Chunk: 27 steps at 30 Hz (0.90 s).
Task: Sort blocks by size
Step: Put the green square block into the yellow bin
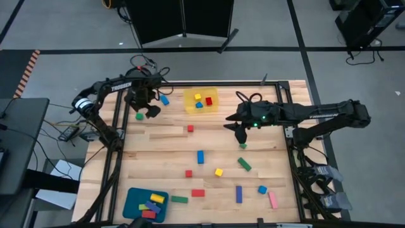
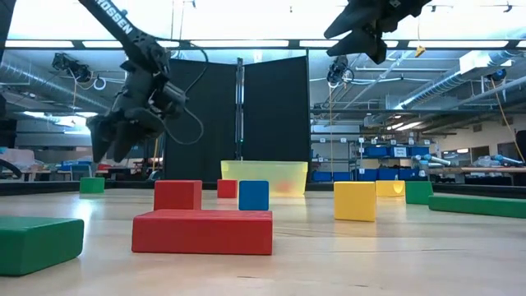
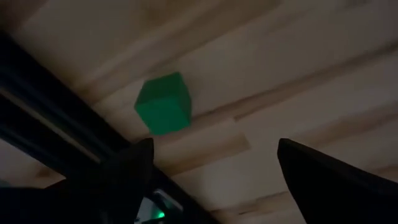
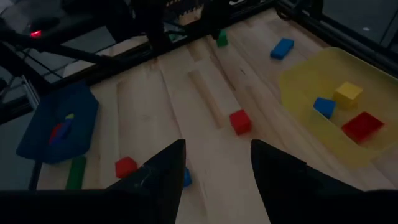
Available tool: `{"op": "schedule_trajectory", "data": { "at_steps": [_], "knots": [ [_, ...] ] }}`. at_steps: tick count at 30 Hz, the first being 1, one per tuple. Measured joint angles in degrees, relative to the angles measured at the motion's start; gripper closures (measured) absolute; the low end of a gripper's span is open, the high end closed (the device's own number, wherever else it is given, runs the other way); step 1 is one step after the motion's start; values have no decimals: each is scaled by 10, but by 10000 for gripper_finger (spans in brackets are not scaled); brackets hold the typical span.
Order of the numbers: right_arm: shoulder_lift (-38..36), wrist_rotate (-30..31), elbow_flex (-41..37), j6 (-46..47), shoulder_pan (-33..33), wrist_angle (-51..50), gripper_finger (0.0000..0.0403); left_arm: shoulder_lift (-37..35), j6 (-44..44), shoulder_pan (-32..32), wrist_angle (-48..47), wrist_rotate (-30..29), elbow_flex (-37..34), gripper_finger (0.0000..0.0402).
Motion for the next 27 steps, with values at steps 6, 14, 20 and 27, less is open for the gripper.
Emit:
{"op": "schedule_trajectory", "data": {
  "at_steps": [6,14,20,27],
  "knots": [
    [1,0,0,0,1,0,211,0,-23,42,27,53,-23,51],
    [2,0,0,10,1,1,211,0,-28,70,50,66,-43,51],
    [2,0,0,23,1,1,211,-5,-24,80,53,22,-44,51],
    [2,8,0,39,1,1,211,-5,-13,89,63,21,-53,51]
  ]
}}
